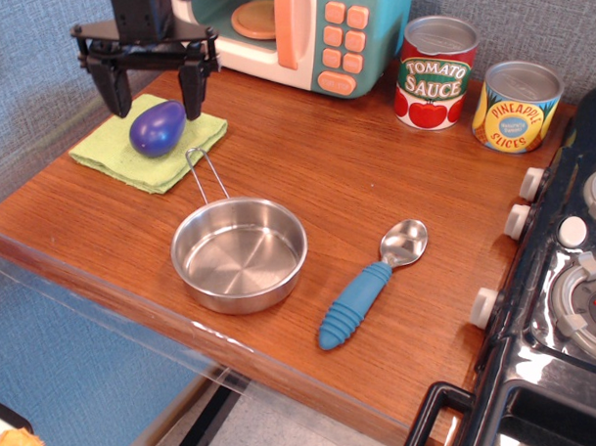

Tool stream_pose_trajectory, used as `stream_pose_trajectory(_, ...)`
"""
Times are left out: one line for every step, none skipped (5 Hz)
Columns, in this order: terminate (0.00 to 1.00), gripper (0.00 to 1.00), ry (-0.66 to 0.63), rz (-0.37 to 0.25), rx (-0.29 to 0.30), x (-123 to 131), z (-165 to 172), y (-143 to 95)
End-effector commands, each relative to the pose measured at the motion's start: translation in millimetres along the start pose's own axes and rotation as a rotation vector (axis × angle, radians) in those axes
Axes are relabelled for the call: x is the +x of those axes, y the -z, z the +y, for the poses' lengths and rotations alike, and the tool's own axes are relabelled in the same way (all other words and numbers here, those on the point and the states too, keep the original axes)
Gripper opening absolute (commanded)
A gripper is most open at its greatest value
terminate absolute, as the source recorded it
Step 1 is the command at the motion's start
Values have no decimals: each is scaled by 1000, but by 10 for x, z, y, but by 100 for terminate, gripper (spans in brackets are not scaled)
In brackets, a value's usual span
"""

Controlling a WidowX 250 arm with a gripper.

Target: Place the purple object into the pot

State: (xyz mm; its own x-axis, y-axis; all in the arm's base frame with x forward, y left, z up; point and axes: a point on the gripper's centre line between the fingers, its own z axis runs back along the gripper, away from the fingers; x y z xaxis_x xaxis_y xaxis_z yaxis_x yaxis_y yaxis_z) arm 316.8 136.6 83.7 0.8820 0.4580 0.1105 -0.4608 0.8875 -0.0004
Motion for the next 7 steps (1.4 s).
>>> stream_pose_trajectory(0,100,-30,9,103,213,25,121)
stream_pose_trajectory(0,100,-10,15,123,303,-33,177)
stream_pose_trajectory(0,100,-12,44,150,351,-30,295)
stream_pose_trajectory(0,100,-17,71,161,379,-20,364)
stream_pose_trajectory(0,100,-24,78,155,376,2,380)
stream_pose_trajectory(0,0,-15,64,131,365,-26,325)
stream_pose_trajectory(0,0,3,-1,64,389,-135,102)
